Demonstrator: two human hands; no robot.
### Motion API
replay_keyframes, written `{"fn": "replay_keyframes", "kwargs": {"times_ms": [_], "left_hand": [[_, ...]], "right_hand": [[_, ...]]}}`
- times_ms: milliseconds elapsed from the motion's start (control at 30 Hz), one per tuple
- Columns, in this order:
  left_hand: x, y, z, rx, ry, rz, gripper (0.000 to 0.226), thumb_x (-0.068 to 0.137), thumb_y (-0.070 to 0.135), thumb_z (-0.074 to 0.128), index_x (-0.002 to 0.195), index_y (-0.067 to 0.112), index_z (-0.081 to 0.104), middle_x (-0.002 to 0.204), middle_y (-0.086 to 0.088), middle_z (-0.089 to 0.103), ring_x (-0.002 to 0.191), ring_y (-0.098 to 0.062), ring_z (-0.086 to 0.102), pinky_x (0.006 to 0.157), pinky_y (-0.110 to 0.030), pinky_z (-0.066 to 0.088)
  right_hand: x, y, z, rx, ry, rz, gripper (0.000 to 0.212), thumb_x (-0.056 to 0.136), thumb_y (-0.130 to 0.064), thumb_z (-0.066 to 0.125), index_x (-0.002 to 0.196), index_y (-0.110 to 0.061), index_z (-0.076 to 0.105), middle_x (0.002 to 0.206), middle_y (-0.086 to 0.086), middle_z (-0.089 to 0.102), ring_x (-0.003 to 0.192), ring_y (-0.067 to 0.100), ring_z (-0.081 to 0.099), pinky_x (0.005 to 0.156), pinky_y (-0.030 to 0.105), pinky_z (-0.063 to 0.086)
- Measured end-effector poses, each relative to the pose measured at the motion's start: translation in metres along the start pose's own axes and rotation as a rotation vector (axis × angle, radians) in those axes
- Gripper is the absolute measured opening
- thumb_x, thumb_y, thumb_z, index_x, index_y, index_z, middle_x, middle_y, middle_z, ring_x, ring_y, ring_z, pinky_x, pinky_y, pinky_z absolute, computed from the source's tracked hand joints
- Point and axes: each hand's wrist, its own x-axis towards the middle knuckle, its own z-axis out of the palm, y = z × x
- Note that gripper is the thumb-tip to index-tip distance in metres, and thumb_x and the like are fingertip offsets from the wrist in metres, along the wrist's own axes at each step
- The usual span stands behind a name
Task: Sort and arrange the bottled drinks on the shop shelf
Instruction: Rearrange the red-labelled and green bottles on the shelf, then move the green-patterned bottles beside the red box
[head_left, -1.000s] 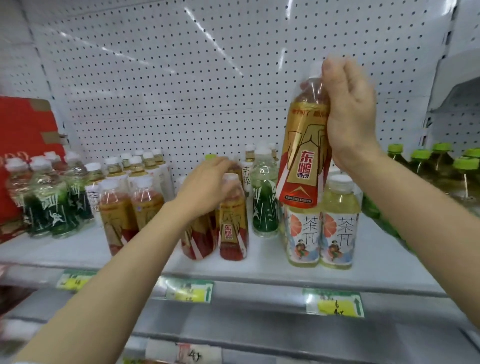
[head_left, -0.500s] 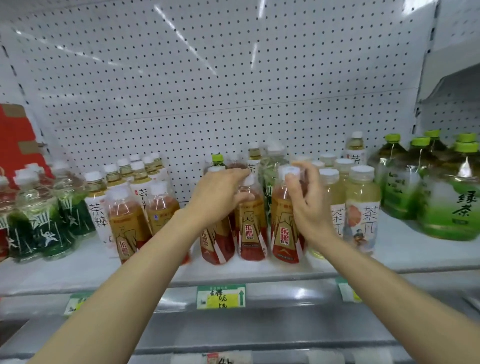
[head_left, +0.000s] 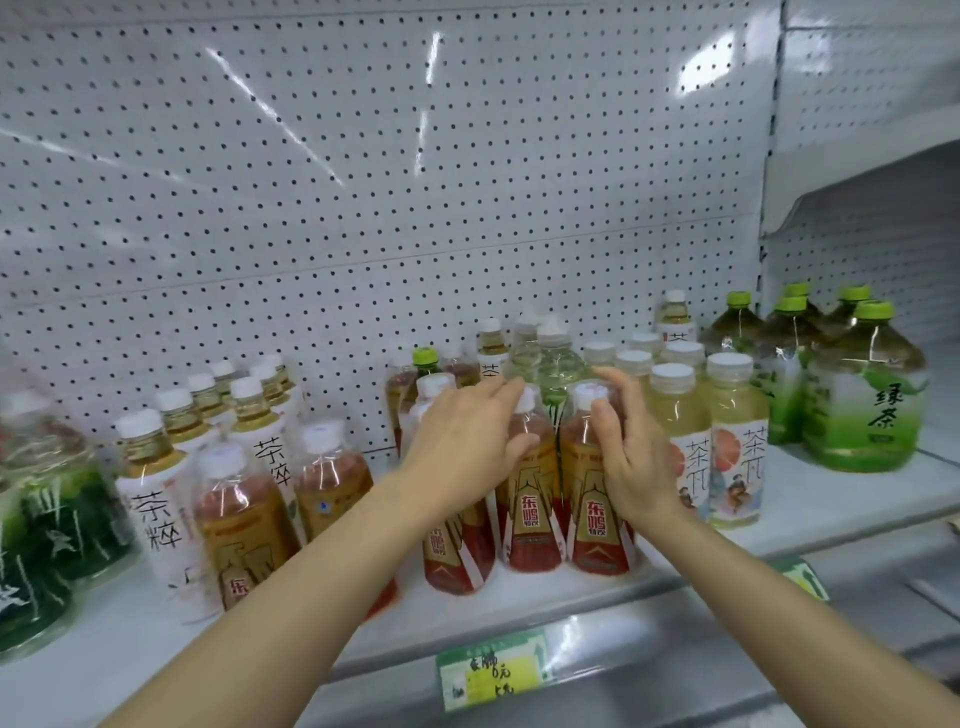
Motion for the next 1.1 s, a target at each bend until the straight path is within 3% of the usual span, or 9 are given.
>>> {"fn": "replay_keyframes", "kwargs": {"times_ms": [133, 233, 367, 500, 567, 700, 833, 933, 1100], "left_hand": [[0.001, -0.005, -0.002, -0.026, 0.000, 0.014, 0.066, 0.095, 0.050, 0.057, 0.151, 0.021, 0.037, 0.152, 0.005, 0.044, 0.135, -0.017, 0.047, 0.109, -0.035, 0.038], [0.001, -0.006, -0.003, -0.022, -0.033, 0.023, 0.072, 0.094, 0.053, 0.056, 0.155, 0.024, 0.029, 0.158, 0.007, 0.035, 0.142, -0.014, 0.039, 0.113, -0.035, 0.035], [0.005, -0.011, -0.009, -0.022, -0.110, 0.028, 0.067, 0.094, 0.056, 0.053, 0.152, 0.027, 0.036, 0.155, 0.008, 0.042, 0.138, -0.014, 0.045, 0.111, -0.038, 0.041], [0.023, -0.015, -0.028, -0.036, -0.159, -0.004, 0.047, 0.096, 0.060, 0.045, 0.132, 0.034, 0.061, 0.114, 0.010, 0.071, 0.096, -0.006, 0.065, 0.084, -0.032, 0.054], [0.040, -0.020, -0.037, -0.110, -0.185, -0.059, 0.039, 0.098, 0.056, 0.044, 0.119, 0.035, 0.069, 0.083, 0.010, 0.071, 0.067, -0.003, 0.059, 0.068, -0.027, 0.051], [0.087, -0.044, -0.043, -0.171, -0.195, -0.131, 0.033, 0.097, 0.050, 0.054, 0.117, 0.031, 0.071, 0.105, 0.012, 0.071, 0.088, -0.008, 0.063, 0.086, -0.033, 0.053], [0.143, -0.068, -0.017, -0.123, -0.270, -0.202, 0.029, 0.090, 0.041, 0.066, 0.112, 0.022, 0.071, 0.108, 0.002, 0.069, 0.099, -0.018, 0.064, 0.093, -0.038, 0.053], [0.175, -0.071, 0.007, -0.137, -0.311, -0.239, 0.018, 0.089, 0.039, 0.067, 0.096, 0.024, 0.061, 0.096, -0.002, 0.057, 0.086, -0.019, 0.054, 0.079, -0.032, 0.047], [0.199, -0.061, 0.046, -0.475, -0.378, -0.364, 0.062, 0.089, 0.044, 0.068, 0.129, -0.002, 0.056, 0.132, -0.011, 0.060, 0.109, -0.028, 0.058, 0.088, -0.035, 0.044]], "right_hand": [[0.001, 0.006, 0.002, -0.093, -0.015, -0.057, 0.033, 0.103, -0.031, 0.032, 0.130, -0.021, 0.048, 0.111, -0.010, 0.054, 0.100, -0.004, 0.050, 0.087, 0.015, 0.041], [0.009, 0.004, -0.007, -0.137, 0.010, -0.139, 0.037, 0.101, -0.026, 0.037, 0.124, -0.006, 0.057, 0.119, 0.001, 0.058, 0.112, 0.013, 0.054, 0.097, 0.028, 0.045], [0.061, -0.023, -0.021, -0.149, -0.007, -0.086, 0.029, 0.098, -0.023, 0.052, 0.122, -0.008, 0.061, 0.112, 0.000, 0.063, 0.101, 0.011, 0.060, 0.089, 0.022, 0.049], [0.126, -0.028, -0.010, -0.344, -0.319, 0.206, 0.050, 0.091, -0.033, 0.067, 0.134, -0.009, 0.056, 0.122, 0.003, 0.063, 0.110, 0.019, 0.062, 0.094, 0.033, 0.051], [0.140, -0.020, 0.003, -0.423, -0.515, 0.339, 0.066, 0.080, -0.044, 0.077, 0.131, -0.009, 0.054, 0.121, 0.004, 0.063, 0.111, 0.023, 0.062, 0.095, 0.041, 0.052], [0.140, -0.004, 0.022, -0.459, -0.687, 0.479, 0.075, 0.067, -0.031, 0.090, 0.124, -0.014, 0.044, 0.108, 0.002, 0.059, 0.098, 0.022, 0.059, 0.089, 0.040, 0.053], [0.149, 0.001, 0.025, -0.403, -0.595, 0.506, 0.060, 0.063, -0.025, 0.091, 0.105, -0.011, 0.051, 0.106, 0.004, 0.061, 0.095, 0.022, 0.058, 0.081, 0.034, 0.050], [0.163, -0.005, 0.012, -0.240, -0.447, 0.510, 0.057, 0.067, -0.020, 0.090, 0.111, -0.008, 0.056, 0.104, 0.002, 0.063, 0.096, 0.021, 0.061, 0.078, 0.033, 0.052], [0.189, -0.041, -0.028, 0.089, -0.226, 0.421, 0.044, 0.071, -0.012, 0.086, 0.109, -0.013, 0.065, 0.106, 0.003, 0.071, 0.102, 0.020, 0.067, 0.092, 0.040, 0.055]]}}
